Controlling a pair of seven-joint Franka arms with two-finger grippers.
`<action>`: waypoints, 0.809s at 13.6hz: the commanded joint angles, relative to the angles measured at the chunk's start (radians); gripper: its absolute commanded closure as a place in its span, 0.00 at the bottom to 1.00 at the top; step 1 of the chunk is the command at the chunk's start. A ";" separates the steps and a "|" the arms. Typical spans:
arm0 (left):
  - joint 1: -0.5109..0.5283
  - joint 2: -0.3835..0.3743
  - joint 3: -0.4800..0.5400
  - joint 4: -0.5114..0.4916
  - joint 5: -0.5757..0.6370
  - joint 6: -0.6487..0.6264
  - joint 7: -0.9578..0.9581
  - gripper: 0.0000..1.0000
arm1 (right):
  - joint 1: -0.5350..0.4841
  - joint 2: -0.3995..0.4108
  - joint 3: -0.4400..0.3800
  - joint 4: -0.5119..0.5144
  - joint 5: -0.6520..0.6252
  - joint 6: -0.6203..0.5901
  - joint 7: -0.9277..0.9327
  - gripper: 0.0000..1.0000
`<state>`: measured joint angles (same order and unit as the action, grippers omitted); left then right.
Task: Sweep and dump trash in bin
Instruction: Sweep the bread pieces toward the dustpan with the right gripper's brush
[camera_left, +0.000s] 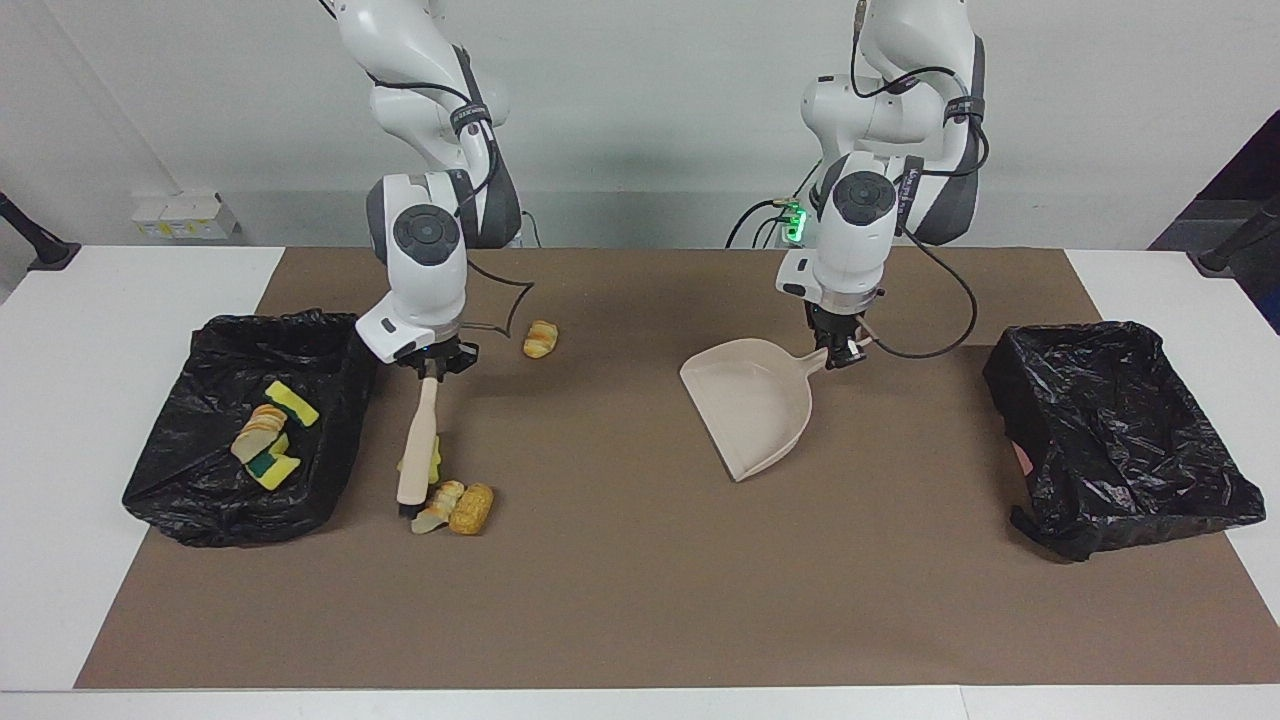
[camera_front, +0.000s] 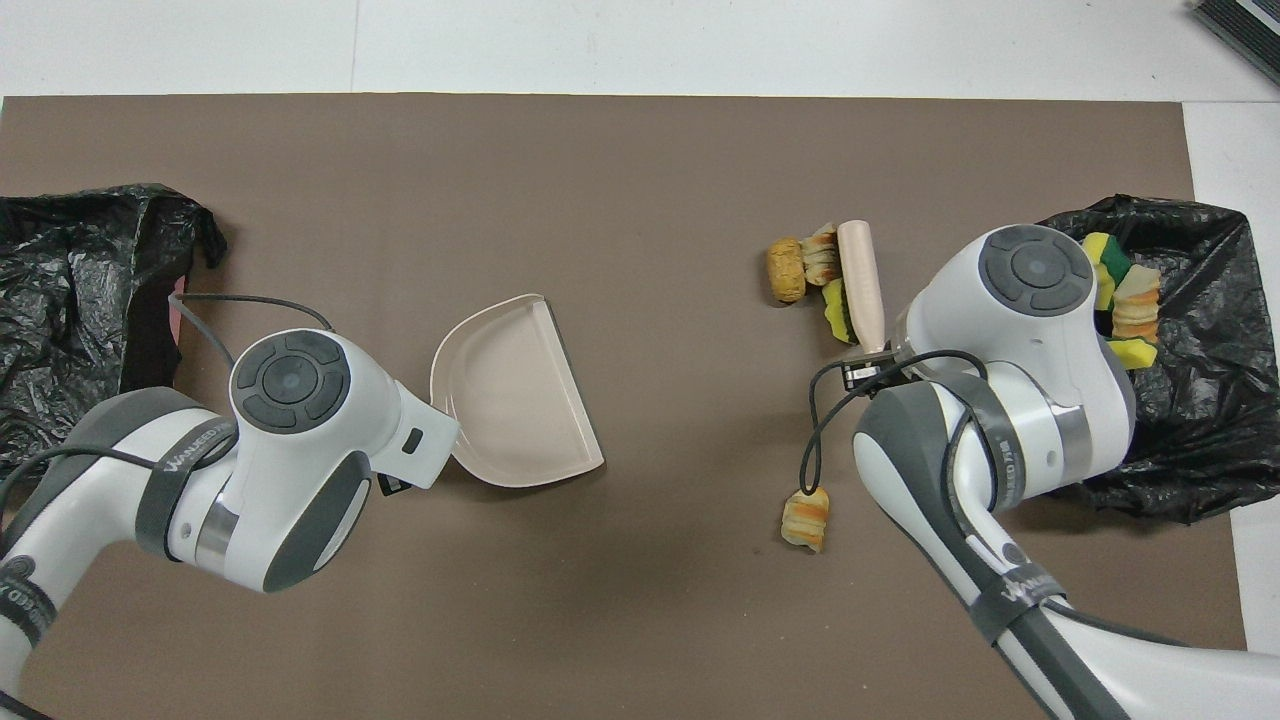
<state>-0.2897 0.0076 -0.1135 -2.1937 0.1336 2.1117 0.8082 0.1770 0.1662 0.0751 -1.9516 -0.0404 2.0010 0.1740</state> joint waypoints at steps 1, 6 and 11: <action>-0.006 -0.034 0.006 -0.043 0.018 0.021 0.000 1.00 | 0.031 0.044 0.014 0.115 0.068 -0.062 -0.042 1.00; -0.003 -0.034 0.006 -0.043 0.018 0.019 -0.001 1.00 | 0.012 0.076 0.005 0.258 -0.074 -0.182 -0.099 1.00; -0.003 -0.031 0.006 -0.043 0.018 0.030 -0.006 1.00 | -0.086 0.116 0.003 0.250 -0.214 -0.048 -0.207 1.00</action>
<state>-0.2897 0.0075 -0.1125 -2.1938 0.1336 2.1151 0.8077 0.1434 0.2431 0.0699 -1.7228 -0.2228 1.9117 0.0487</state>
